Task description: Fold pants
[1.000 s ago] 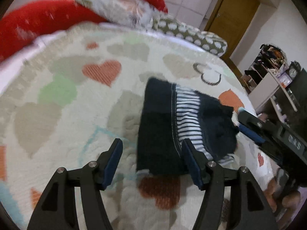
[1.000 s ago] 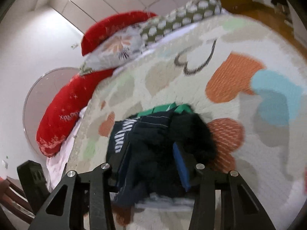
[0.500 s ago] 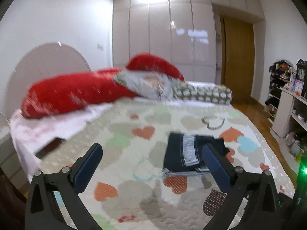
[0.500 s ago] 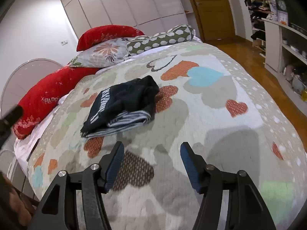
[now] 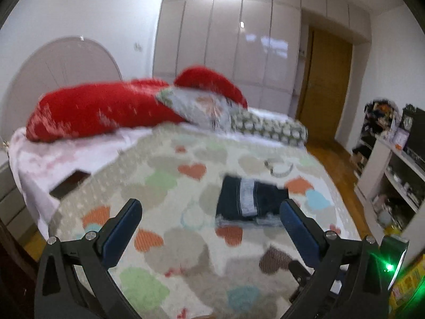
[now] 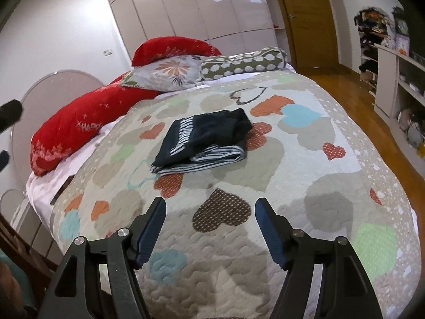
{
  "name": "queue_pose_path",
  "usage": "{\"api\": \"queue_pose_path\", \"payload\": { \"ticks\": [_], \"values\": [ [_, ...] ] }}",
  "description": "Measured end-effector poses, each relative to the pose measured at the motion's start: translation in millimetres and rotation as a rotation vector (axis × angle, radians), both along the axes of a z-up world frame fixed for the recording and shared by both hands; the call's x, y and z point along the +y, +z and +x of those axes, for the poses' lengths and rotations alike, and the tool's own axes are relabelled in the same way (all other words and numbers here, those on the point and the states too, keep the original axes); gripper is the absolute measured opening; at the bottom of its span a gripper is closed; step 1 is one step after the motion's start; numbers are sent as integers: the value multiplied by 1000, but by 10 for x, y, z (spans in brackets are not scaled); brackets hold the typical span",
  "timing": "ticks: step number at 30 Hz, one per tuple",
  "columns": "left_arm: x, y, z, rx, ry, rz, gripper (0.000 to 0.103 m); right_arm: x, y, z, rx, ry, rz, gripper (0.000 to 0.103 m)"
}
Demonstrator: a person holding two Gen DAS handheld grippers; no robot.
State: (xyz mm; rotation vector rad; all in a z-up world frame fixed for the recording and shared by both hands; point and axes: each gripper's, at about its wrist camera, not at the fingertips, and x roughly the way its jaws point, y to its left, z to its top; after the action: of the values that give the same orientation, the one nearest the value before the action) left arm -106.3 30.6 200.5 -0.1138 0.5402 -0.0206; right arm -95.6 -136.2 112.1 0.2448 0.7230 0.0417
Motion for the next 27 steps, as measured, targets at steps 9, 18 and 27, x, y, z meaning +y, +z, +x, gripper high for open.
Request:
{"api": "queue_pose_path", "payload": {
  "ticks": [9,18,27],
  "values": [
    [14,-227,81,122,-2,-25,103,151,-59,-4,22,34,-63,75],
    [61,-233,16,110,-12,-51,103,221,-158,2,63,49,-68,76],
    [72,-317,52,156,-28,-67,103,332,-248,-11,79,78,-103,78]
  ]
}}
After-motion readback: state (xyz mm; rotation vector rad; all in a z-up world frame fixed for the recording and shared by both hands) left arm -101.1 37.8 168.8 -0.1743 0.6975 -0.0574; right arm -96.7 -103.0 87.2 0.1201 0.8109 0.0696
